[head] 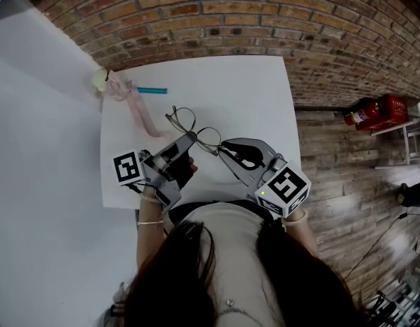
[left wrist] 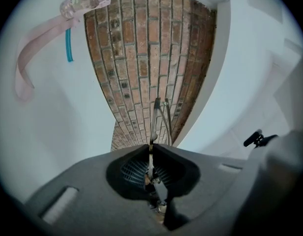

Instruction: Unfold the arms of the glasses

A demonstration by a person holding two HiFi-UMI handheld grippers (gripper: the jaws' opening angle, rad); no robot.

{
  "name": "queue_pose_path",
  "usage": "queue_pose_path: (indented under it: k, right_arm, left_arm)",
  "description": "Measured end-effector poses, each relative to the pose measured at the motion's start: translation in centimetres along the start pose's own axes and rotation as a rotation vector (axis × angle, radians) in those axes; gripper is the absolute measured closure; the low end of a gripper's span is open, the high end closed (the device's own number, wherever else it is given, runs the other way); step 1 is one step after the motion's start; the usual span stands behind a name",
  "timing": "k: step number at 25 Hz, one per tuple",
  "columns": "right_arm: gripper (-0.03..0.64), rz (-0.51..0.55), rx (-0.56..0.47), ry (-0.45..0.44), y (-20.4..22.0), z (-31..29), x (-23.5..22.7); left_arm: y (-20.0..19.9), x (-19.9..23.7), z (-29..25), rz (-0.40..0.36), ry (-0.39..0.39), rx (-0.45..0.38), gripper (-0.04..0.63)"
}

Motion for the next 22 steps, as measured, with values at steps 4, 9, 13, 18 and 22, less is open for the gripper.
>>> queue_pose_path:
  k: [4, 9, 13, 18, 22]
  right_arm:
    - [0.568, 0.010, 0.000, 0.003, 0.0, 0.1, 0.2]
    - [0.569, 0.015, -0.007, 0.006, -0.2, 0.2, 0.4]
    - [0.571, 0.009, -0.015, 0.005, -0.4, 0.4, 0.4]
    - [0.571, 0.003, -0.032, 0.001, -0.7, 0.8, 0.2]
    - [0.571, -0.003, -0.050, -0.001, -1.1, 1.1, 0.1]
  left_arm:
    - [0.0, 0.0, 0.0, -0.004, -0.002, -0.004, 0.574]
    - [0.1, 0.1, 0.1, -0.015, -0.012, -0.007, 0.574]
    - [0.1, 0.3, 0.1, -0.025, -0.036, -0.010, 0.574]
    - [0.2, 0.7, 0.0, -0.032, -0.055, -0.012, 0.574]
    - [0.2, 0.9, 0.0, -0.040, -0.069, -0.011, 0.574]
Point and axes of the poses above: the fingertips, and each gripper's own axes: z backward along the fingers, x to its left, y out of its underside, the point moved 1 cm from there along z, backward along the fingers, and after that the axes turned 15 degrees about x, right-handed, at the moved point
